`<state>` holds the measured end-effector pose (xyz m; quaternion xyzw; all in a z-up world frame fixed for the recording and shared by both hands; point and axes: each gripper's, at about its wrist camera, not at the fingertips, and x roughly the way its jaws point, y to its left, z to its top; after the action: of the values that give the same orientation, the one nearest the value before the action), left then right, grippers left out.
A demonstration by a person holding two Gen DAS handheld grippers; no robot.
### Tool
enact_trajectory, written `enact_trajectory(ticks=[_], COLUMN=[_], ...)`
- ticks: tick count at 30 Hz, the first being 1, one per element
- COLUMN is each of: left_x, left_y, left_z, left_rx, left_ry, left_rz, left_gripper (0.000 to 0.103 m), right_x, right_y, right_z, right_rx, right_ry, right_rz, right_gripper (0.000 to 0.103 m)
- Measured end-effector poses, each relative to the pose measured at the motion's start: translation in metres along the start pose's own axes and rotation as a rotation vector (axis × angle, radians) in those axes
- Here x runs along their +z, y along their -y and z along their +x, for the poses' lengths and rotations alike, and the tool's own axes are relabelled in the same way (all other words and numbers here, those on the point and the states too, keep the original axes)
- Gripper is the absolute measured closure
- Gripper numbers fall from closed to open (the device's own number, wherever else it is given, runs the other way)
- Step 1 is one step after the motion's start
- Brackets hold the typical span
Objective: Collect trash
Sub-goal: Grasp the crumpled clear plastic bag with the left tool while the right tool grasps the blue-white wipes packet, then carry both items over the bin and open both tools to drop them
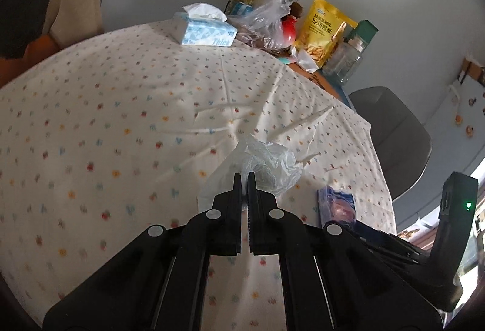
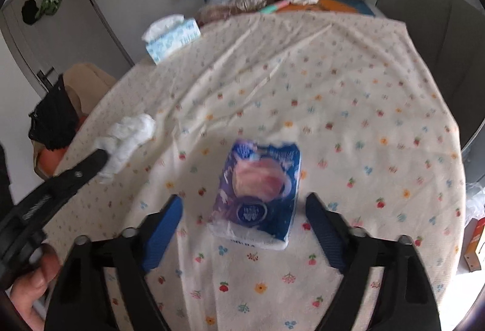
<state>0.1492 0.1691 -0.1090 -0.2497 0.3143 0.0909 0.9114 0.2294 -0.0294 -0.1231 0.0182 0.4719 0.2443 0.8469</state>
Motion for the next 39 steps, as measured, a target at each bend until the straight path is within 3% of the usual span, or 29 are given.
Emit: enact_trajectory(ticks=[1, 5, 14, 26, 39], left_x=[-0.002, -0.009, -0.017, -0.041, -0.077], left_y=[0.0, 0.007, 0.042, 0.116, 0.203], left_z=[-0.001, -0.004, -0.012, -0.011, 0.0], left_rx=[-0.001, -0.017, -0.051, -0.119, -0.199], left_ry=[0.0, -0.003, -0.006, -0.038, -0.104], left_rz=[-0.004, 0.0, 0.061, 0.173, 0.318], left_gripper=[0.099, 0.099, 0.099, 0.099, 0.099], right_x=[-0.001, -0.002, -0.02, -0.037, -0.064], right_y=[-0.003, -0.001, 0.02, 0.079, 0.168], right_z=[-0.002, -0.014, -0.057, -0.115, -0.166], right_rx=[-0.023, 0.019, 0.064, 0.056, -0.025], right_ry=[0.007, 0.011, 0.077, 0.165, 0.247], right_rz=[-0.034, -0.065, -0.024, 0.054, 0.204], right_gripper=[0.059, 0.081, 0.095, 0.095, 0.095])
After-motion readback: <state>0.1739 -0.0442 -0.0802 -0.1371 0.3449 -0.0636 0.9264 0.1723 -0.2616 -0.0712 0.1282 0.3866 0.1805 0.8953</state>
